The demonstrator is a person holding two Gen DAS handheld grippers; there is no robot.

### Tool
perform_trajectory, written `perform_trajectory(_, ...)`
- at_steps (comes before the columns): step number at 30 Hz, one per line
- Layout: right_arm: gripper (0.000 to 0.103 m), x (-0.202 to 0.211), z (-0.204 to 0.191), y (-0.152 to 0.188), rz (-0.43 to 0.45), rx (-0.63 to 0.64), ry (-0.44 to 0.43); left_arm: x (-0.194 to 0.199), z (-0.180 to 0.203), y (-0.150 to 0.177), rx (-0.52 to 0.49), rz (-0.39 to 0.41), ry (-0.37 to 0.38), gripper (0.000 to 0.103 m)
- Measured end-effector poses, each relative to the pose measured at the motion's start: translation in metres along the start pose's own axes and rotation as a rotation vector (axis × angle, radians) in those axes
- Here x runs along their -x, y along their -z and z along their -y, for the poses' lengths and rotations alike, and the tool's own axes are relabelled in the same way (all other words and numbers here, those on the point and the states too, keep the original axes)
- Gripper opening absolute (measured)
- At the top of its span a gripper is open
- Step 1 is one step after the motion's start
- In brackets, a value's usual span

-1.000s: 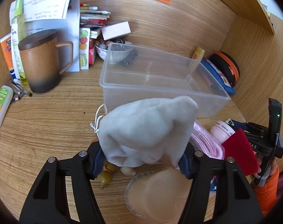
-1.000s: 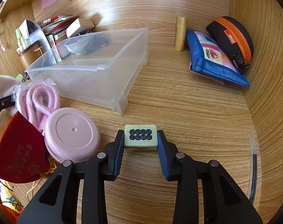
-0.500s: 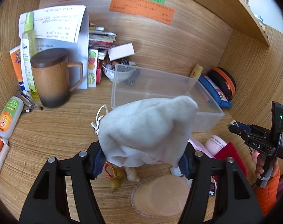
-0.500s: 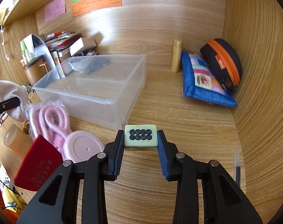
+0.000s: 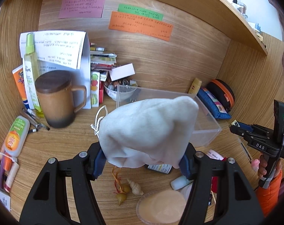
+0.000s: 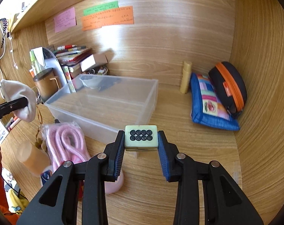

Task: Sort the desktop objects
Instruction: 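Carry the white pouch and green tile over the clear plastic box with both grippers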

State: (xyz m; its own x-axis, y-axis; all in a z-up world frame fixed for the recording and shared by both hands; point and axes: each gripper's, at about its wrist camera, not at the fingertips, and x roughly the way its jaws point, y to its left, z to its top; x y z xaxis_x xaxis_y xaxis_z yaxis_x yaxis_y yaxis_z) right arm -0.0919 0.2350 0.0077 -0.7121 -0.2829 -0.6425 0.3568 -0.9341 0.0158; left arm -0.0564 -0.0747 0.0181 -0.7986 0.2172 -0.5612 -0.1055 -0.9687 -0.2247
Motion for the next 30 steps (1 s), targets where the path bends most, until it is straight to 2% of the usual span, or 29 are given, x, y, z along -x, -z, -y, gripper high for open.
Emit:
perform_trajectory(15, 0.031, -0.006, -0.009, -0.036, 0.036, 0.025, -0.027, -0.011, 0.000, -0.039, -0.026, 0.021, 0.022, 0.064)
perform_trajectory(30, 0.031, -0.039, -0.018, -0.063, -0.003, 0.038, -0.062, -0.069, -0.002, -0.061, -0.056, -0.106, 0.058, 0.064)
